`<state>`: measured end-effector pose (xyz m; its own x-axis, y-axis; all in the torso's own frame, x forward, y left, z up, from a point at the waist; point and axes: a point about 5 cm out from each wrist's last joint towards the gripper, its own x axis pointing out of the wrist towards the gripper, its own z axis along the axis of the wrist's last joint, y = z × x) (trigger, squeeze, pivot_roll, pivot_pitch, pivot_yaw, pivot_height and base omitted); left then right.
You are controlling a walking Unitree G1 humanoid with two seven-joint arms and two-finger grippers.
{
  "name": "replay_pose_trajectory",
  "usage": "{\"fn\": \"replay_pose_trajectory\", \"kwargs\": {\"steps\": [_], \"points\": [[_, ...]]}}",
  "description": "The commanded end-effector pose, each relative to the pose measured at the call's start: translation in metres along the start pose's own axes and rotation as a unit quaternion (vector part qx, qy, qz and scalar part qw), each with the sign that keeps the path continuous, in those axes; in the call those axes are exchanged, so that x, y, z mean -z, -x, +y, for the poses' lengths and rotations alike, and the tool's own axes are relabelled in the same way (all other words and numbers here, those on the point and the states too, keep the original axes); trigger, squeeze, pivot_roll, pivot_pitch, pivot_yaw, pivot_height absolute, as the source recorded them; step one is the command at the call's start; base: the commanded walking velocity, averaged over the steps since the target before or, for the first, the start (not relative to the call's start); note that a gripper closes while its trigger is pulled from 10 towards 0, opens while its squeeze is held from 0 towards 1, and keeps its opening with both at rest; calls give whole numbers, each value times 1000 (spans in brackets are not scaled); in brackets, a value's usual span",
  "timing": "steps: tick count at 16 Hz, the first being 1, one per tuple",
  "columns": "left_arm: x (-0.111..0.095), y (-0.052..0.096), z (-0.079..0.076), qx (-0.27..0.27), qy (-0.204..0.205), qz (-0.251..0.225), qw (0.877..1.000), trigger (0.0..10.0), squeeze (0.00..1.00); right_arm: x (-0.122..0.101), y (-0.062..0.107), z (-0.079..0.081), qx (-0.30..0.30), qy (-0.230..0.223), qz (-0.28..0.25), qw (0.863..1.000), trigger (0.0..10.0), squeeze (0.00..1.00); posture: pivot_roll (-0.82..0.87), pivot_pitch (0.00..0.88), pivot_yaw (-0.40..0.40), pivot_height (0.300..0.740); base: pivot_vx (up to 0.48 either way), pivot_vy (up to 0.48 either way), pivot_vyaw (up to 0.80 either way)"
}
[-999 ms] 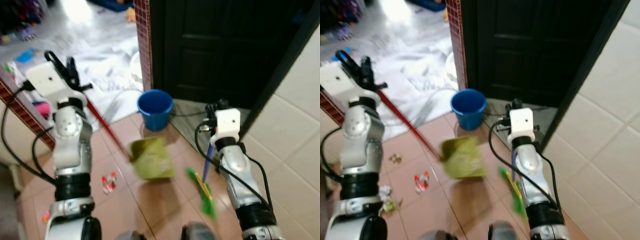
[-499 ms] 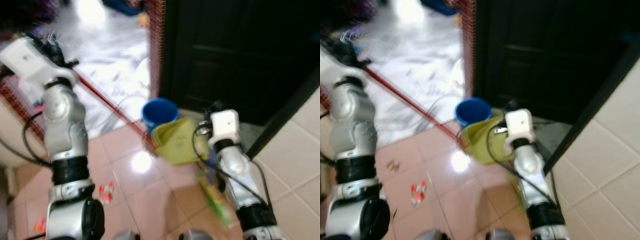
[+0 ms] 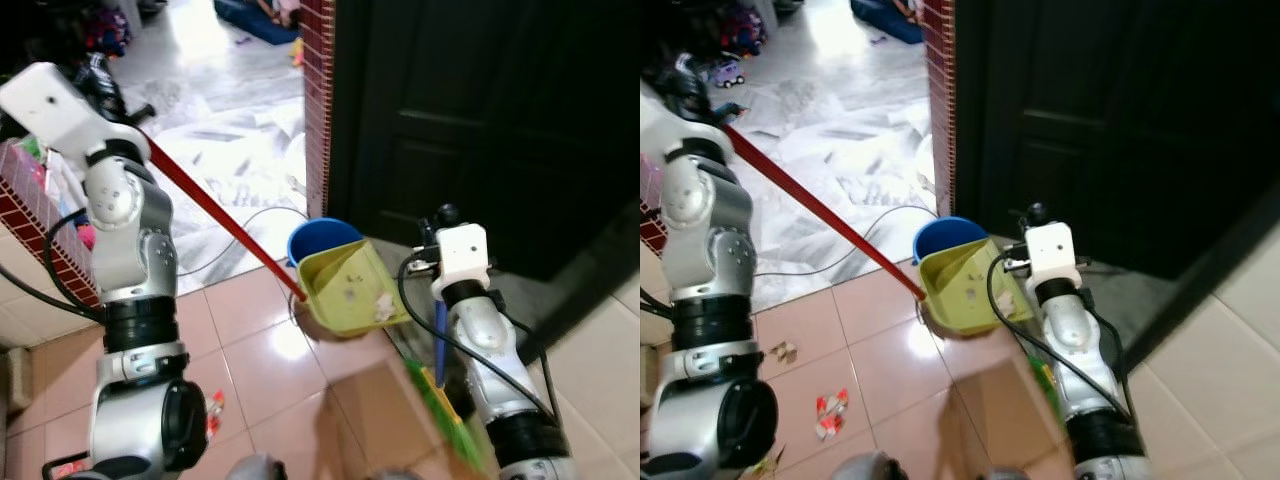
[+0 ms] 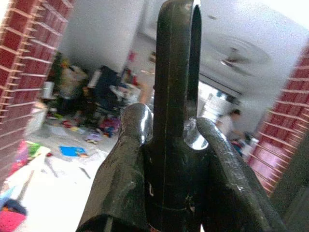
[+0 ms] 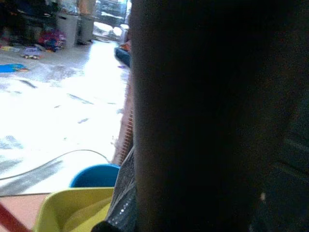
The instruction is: Sweep floor
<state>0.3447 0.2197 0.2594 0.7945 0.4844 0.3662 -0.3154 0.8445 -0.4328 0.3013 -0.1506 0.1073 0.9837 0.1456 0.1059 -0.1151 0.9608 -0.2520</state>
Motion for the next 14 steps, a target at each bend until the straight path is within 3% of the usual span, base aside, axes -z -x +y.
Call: {"fn": "replay_pose_trajectory", "kwargs": {"steps": [1,14], "points": [[-19,-7,-7,0,5,-46,999,10000,0,-10,-3,-2,-1,1,-24,1000,10000,0,-102,0,47,740,480,0,0],[-21,-11,-8,-16,-19,-72,997,10000,0,-10,0,1,-15,0,-23,1000,10000,0,-109,0,47,740,478,0,0]]}}
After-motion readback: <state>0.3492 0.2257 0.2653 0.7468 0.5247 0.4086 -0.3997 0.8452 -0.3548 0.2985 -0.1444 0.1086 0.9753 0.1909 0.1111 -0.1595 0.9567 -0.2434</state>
